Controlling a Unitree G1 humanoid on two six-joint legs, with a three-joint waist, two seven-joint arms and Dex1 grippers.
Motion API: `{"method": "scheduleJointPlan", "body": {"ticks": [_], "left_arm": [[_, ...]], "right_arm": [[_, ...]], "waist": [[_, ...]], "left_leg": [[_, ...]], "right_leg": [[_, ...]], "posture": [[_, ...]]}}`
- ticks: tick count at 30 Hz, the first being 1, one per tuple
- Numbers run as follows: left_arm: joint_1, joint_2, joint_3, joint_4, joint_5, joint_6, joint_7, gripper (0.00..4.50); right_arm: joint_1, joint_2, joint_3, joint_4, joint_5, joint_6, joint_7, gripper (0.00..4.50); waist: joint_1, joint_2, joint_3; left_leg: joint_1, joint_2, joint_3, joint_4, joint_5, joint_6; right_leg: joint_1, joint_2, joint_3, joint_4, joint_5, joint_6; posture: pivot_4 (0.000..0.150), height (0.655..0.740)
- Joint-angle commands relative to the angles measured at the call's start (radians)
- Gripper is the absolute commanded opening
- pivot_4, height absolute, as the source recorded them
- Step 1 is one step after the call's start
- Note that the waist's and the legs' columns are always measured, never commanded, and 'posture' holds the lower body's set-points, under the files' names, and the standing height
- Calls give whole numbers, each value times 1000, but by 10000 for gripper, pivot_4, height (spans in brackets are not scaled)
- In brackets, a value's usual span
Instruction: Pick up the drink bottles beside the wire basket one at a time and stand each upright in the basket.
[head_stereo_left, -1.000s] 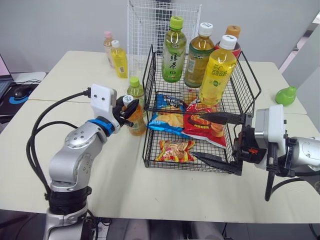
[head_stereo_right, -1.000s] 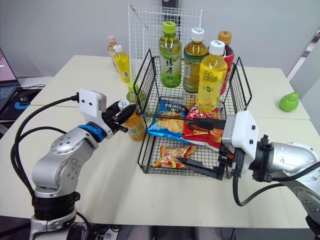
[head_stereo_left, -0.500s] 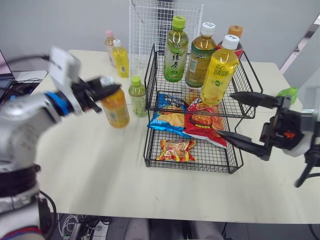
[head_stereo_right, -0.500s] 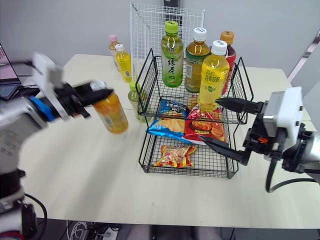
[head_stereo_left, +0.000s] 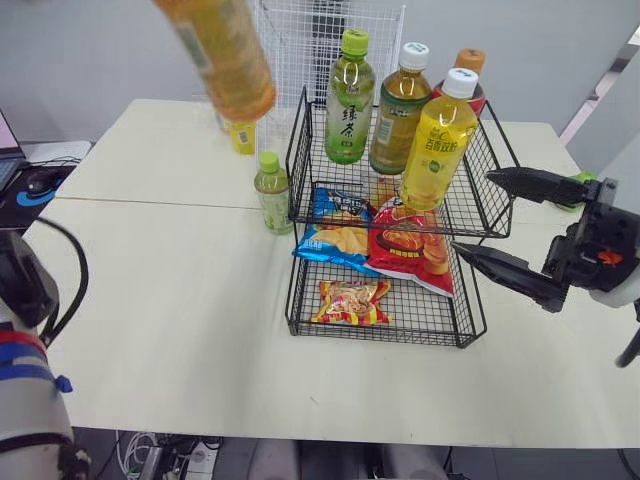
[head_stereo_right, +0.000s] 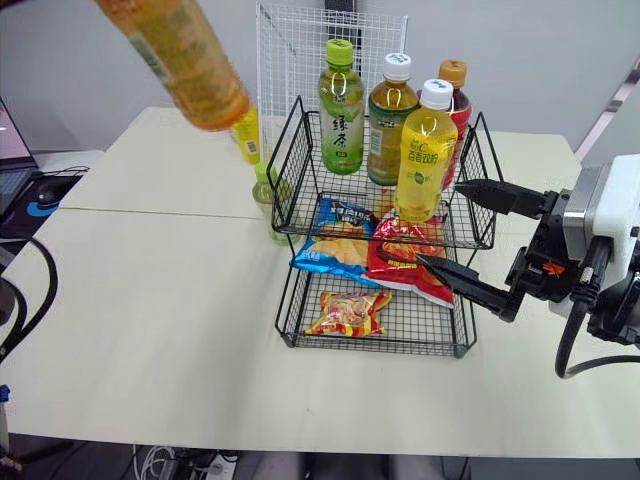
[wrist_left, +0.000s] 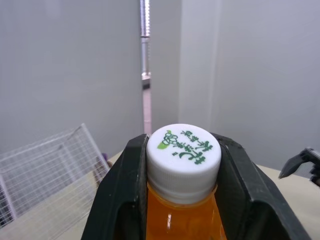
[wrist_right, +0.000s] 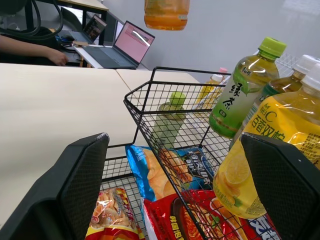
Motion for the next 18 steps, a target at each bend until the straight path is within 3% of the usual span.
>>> {"method": "scheduleJointPlan", "body": {"ticks": [1,7,18], "left_arm": [[-82,-94,-64,62,60,-84,-84,13690],[-68,-289,-132,113,156,-205,-125,13690],[-8,-475,-153,196,279,-376,-128,13690]], "right_arm": [[11,-20,-39,-18,3,5,-23,45000],[29,-26,-58,-44,15,13,-69,45000],[25,-35,-56,-40,12,22,-104,45000]], "waist": [[4,0,0],[-4,0,0],[-13,1,1]], "left_leg": [[0,0,-1,1,0,0],[-1,0,1,0,0,0],[-2,0,3,-1,0,0]], "right_leg": [[0,0,-1,0,0,0],[-1,0,2,0,0,-1],[-3,1,4,0,1,-2]], "posture": [[1500,7360],[1500,7360],[1500,7360]]}}
